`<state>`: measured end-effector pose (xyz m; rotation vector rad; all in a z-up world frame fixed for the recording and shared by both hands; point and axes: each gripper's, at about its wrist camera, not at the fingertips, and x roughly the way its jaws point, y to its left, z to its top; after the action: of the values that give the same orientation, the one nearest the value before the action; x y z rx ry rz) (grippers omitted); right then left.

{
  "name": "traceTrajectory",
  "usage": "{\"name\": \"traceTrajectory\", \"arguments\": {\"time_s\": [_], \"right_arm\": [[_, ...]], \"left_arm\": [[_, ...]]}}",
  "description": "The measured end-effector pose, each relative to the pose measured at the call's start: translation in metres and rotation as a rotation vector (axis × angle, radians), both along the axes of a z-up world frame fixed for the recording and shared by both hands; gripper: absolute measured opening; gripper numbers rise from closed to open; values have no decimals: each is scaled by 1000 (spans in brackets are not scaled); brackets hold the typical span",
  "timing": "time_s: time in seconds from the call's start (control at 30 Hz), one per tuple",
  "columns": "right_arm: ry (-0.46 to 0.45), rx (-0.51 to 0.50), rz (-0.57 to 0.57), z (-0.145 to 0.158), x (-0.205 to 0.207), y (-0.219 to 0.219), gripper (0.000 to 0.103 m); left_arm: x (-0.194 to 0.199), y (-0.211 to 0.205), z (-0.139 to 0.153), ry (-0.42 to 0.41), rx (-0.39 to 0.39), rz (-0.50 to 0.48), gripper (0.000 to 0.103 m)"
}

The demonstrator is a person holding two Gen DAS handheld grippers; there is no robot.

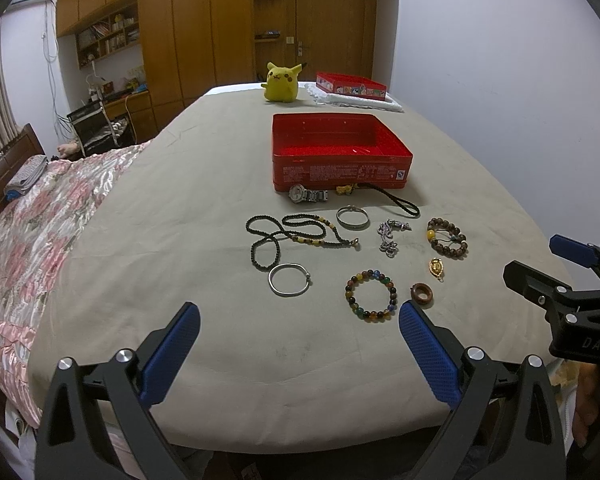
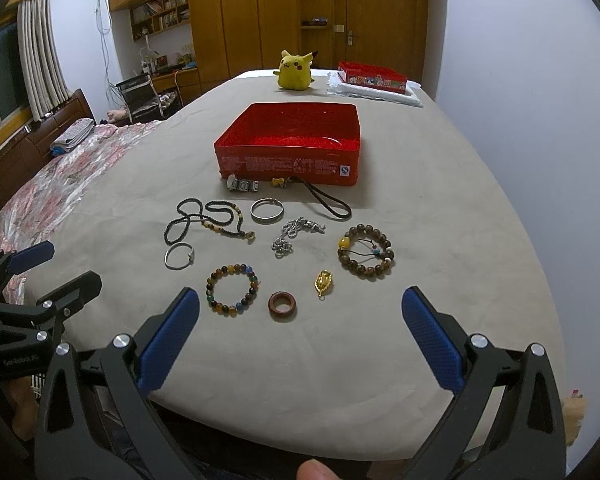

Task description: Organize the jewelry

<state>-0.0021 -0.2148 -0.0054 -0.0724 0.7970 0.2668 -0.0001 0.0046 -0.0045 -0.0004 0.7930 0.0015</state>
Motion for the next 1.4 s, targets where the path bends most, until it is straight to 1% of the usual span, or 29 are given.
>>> {"name": "traceTrajectory", "arguments": {"time_s": [1.4], "right_arm": [[0, -1, 1, 0, 1, 0, 100]], "left_arm": [[3, 0, 3, 1, 4, 4, 99]]}}
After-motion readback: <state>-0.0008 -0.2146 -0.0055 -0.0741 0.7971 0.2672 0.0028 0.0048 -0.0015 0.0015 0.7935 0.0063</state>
